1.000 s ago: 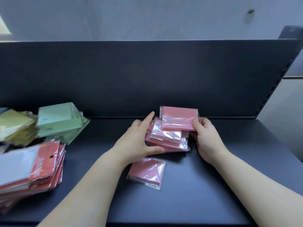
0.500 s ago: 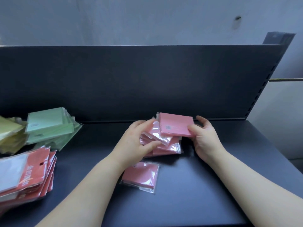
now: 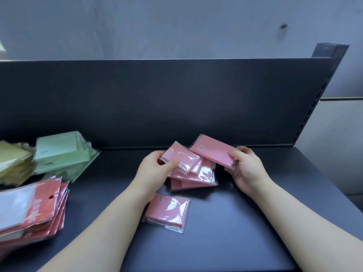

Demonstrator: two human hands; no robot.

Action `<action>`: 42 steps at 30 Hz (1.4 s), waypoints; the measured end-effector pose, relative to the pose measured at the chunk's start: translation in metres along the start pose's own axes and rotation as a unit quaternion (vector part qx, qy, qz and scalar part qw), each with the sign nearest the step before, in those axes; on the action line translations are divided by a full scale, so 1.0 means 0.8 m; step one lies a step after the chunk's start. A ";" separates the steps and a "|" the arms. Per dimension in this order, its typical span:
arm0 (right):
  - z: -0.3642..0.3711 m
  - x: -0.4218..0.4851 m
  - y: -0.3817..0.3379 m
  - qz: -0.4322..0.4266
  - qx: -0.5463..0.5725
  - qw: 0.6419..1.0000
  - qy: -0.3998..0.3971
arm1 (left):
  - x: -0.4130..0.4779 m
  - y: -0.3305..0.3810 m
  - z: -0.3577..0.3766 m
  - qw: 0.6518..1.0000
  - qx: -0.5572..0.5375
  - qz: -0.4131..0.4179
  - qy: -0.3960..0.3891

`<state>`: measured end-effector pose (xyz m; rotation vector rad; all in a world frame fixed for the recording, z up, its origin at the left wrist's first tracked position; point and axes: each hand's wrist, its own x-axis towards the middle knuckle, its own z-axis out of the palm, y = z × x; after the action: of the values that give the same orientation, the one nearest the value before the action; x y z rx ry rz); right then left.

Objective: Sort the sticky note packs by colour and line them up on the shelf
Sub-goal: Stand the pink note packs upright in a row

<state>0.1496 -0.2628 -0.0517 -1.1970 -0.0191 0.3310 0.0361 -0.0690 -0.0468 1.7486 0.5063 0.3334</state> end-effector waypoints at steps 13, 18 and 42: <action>0.002 -0.006 -0.001 -0.012 -0.010 0.999 -0.042 | 0.022 -0.001 -0.047 0.973 0.151 -0.024 0.170; 0.005 -0.010 0.005 -0.035 -0.059 0.997 -0.046 | 0.023 -0.002 -0.061 0.901 0.404 -0.113 0.109; 0.016 -0.017 -0.013 -0.100 -0.119 0.987 -0.047 | 0.012 0.004 -0.025 0.985 0.170 -0.012 0.032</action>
<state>0.1369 -0.2579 -0.0354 -1.4018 -0.2648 0.2118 0.0353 -0.0480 -0.0393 2.0645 0.6598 0.2990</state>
